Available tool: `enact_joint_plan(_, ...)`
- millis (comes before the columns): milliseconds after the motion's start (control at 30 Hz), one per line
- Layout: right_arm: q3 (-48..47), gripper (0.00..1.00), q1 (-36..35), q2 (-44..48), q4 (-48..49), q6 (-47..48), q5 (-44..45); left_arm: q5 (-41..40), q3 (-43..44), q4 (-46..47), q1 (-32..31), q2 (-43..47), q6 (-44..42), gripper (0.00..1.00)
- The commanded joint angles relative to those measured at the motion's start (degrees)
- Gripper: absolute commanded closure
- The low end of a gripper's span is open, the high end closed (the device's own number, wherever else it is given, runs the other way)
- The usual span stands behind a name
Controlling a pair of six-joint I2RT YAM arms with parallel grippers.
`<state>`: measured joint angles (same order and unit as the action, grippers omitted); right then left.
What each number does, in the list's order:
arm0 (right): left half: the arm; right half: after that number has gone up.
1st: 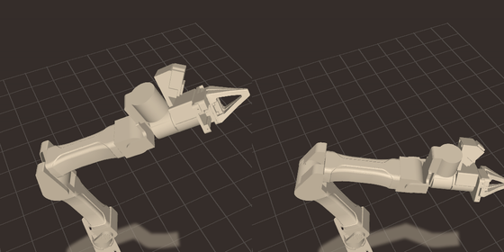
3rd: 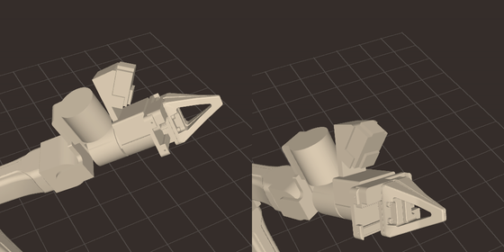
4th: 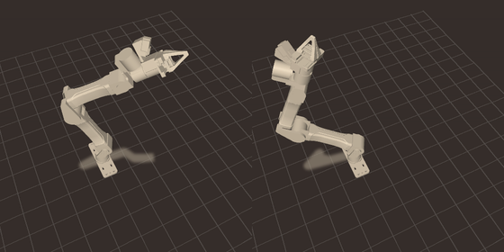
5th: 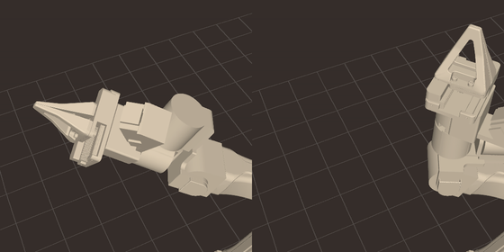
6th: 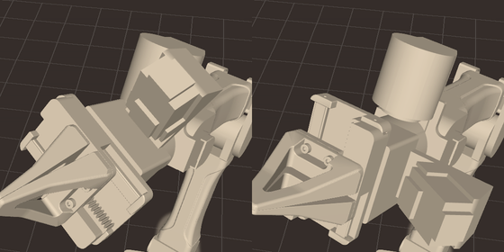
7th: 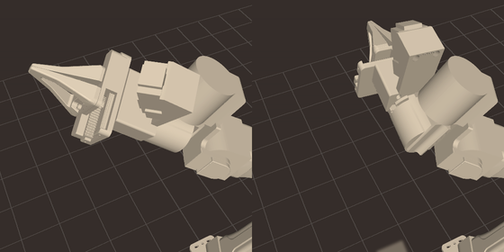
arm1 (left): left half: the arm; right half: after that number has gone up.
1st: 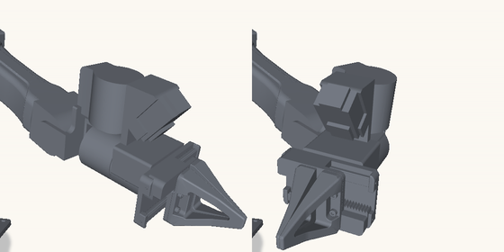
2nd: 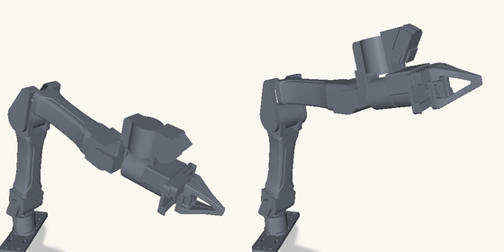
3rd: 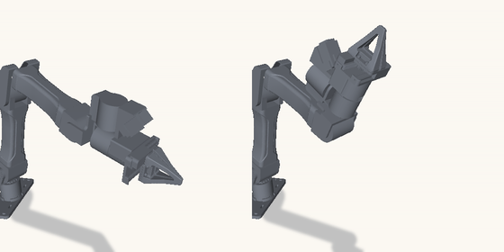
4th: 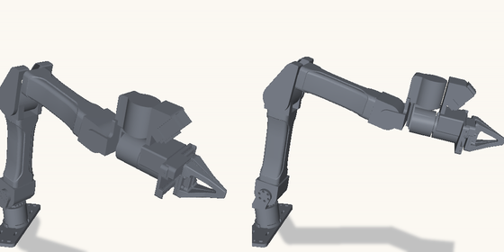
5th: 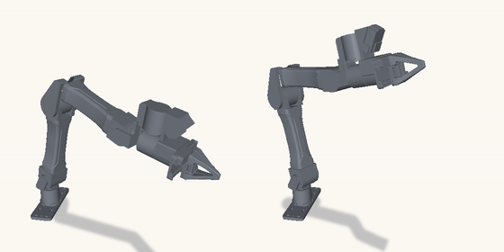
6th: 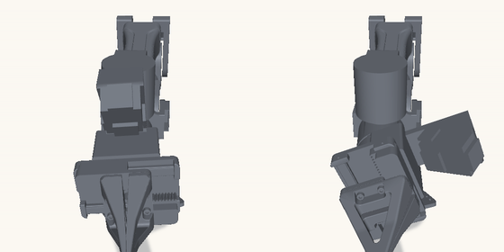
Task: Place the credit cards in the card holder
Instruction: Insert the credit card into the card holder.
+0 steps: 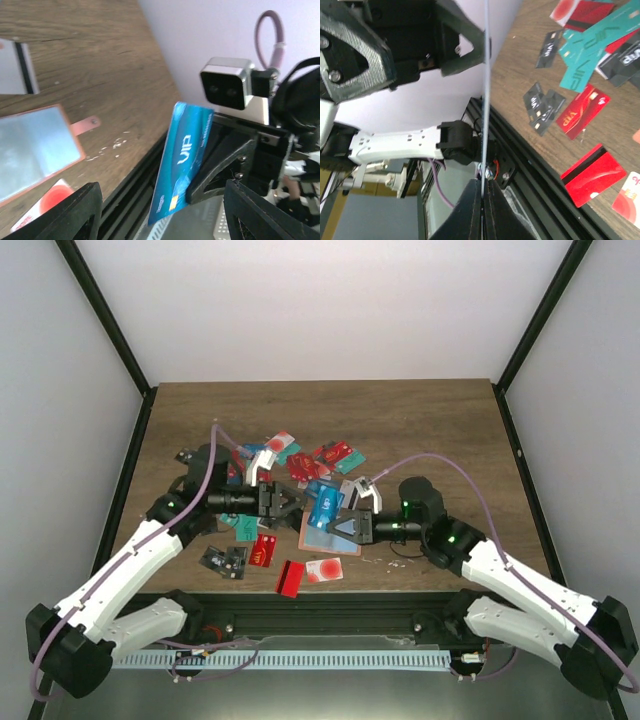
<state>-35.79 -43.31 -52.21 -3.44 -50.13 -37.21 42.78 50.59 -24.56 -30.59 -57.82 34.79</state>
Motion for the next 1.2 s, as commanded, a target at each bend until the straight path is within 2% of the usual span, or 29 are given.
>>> enact_joint_plan(0, -1.6, 0.99, 0.9, 1.3, 1.5, 4.4, -8.5, 10.3, -1.8, 13.1, 0.5, 0.0, 4.9, 0.31)
enact_joint_plan(400, -3.9, 0.99, 1.0, -1.2, 6.1, 4.7, -13.0, 16.4, -4.0, 20.9, 0.5, -2.7, 9.9, 0.33)
enact_joint_plan(533, -4.7, 0.99, 1.0, -3.0, 7.5, 4.6, -13.9, 17.6, -4.3, 22.1, 0.3, -3.4, 10.0, 0.50)
enact_joint_plan(600, -5.1, 0.99, 1.0, -3.8, 8.4, 4.4, -14.6, 19.1, -4.2, 22.9, 0.2, -3.6, 9.9, 0.68)
enact_joint_plan(667, -5.6, 0.99, 1.0, -4.5, 8.8, 4.4, -15.0, 18.9, -4.0, 22.8, 0.2, -3.8, 9.5, 0.93)
enact_joint_plan(700, -5.9, 0.99, 1.0, -4.7, 8.4, 4.5, -14.5, 18.4, -4.0, 22.8, 0.2, -3.7, 9.4, 0.96)
enact_joint_plan(767, -6.7, 0.96, 1.1, -4.8, 7.3, 4.6, -13.1, 16.5, -3.8, 23.0, 0.2, -3.4, 9.7, 0.96)
enact_joint_plan(833, -7.2, 0.74, 1.4, -4.7, 6.1, 4.6, -10.9, 14.9, -3.7, 23.6, 0.2, -3.2, 10.8, 0.96)
enact_joint_plan(900, -6.8, 0.60, 2.1, -3.8, 6.3, 4.0, -9.0, 14.1, -4.0, 25.0, 0.2, -3.0, 12.6, 0.96)
enact_joint_plan(1000, -5.3, 0.59, 3.4, -2.6, 9.4, 2.1, -7.9, 12.7, -4.7, 27.7, 0.2, -2.3, 14.9, 0.96)
enact_joint_plan(1167, -4.3, 0.70, 4.1, -1.9, 12.9, 0.0, -7.0, 12.4, -5.7, 29.5, 0.2, -2.5, 15.8, 0.96)
